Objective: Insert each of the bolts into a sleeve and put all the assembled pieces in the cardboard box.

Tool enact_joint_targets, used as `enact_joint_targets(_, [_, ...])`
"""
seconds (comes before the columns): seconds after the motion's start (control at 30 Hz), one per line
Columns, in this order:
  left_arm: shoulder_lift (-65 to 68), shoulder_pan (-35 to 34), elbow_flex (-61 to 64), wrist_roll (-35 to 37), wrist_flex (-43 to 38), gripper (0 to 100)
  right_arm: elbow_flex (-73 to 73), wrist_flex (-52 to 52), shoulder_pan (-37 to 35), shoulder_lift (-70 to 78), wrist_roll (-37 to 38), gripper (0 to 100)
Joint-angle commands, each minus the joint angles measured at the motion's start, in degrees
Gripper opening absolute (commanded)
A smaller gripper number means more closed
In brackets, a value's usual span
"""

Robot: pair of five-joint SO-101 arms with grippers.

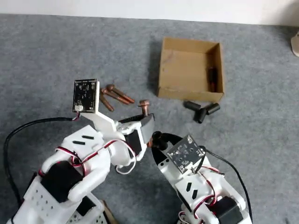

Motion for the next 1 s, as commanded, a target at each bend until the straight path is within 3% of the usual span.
enact_joint_targets(0.0, [-1.27, 1.01, -0.31, 1.14, -2.9, 1, -0.66, 0.13, -0.48, -0.48, 0.97, 0.6])
enact_joint_targets(0.17, [-1.1, 1.01, 1.71, 7.12, -4.75, 1, -0.75, 0.04, -0.48, -0.48, 0.88, 0.5])
enact_joint_targets(0.4, [-1.36, 0.48, 10.42, 6.95, -17.76, 1, -0.84, 0.04, -0.48, -0.48, -3.16, 0.5])
enact_joint_targets(0.57, [-1.45, 0.22, 10.42, 2.73, -18.11, 1, -0.84, 0.04, -0.48, -0.48, -3.16, 0.5])
enact_joint_targets(0.77, [-1.45, -4.7, 10.59, 2.2, -18.2, 1, -0.84, 0.04, -0.48, -0.48, -3.25, 0.5])
enact_joint_targets(0.97, [-1.36, -5.32, 13.05, 0.35, -18.46, 1, -0.84, 0.04, -0.48, -0.48, -3.43, 0.5])
